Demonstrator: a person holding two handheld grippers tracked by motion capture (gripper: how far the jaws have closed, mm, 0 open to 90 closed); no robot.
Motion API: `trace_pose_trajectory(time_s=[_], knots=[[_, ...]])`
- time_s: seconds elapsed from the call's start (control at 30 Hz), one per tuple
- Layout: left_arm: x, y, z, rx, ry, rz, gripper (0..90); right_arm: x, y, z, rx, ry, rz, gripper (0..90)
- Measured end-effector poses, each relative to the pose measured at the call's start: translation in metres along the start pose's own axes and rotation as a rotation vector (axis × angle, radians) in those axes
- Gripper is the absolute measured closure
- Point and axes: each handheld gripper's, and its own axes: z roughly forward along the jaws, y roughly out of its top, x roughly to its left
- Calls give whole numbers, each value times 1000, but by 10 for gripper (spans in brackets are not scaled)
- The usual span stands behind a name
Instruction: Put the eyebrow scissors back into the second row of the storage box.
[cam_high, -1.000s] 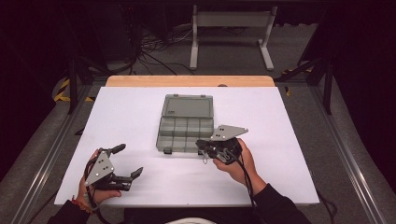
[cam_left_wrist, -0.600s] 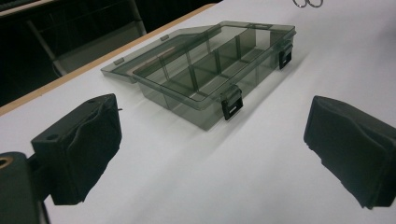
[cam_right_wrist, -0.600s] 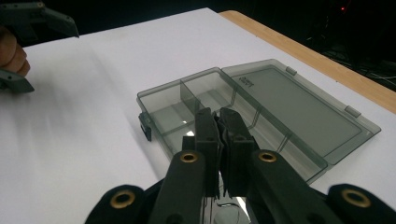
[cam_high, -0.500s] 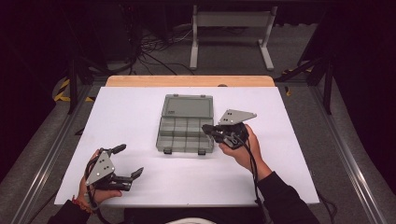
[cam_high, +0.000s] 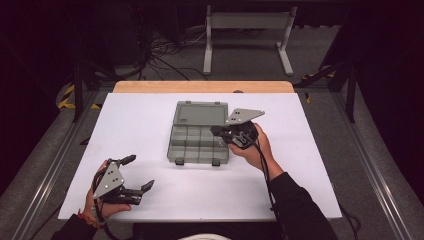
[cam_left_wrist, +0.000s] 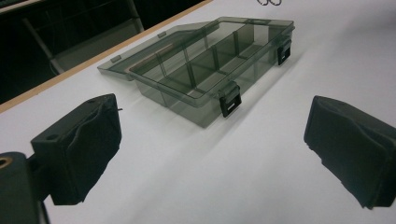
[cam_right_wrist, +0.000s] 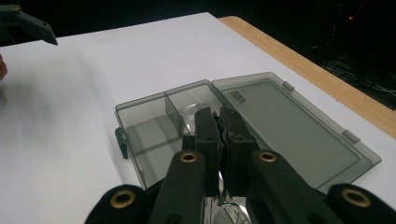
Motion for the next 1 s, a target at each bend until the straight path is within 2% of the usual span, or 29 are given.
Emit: trace_pose_trajectory(time_s=[0.23, 0.53, 1.0], knots=[[0, 0, 0, 3, -2, 1, 49, 1, 2, 12, 5, 16, -12, 877], [0, 0, 0, 6, -5, 5, 49, 2, -3, 38, 63, 34, -35, 876], [-1, 0, 0, 8, -8, 9, 49, 11, -17, 64, 145, 65, -66, 876]])
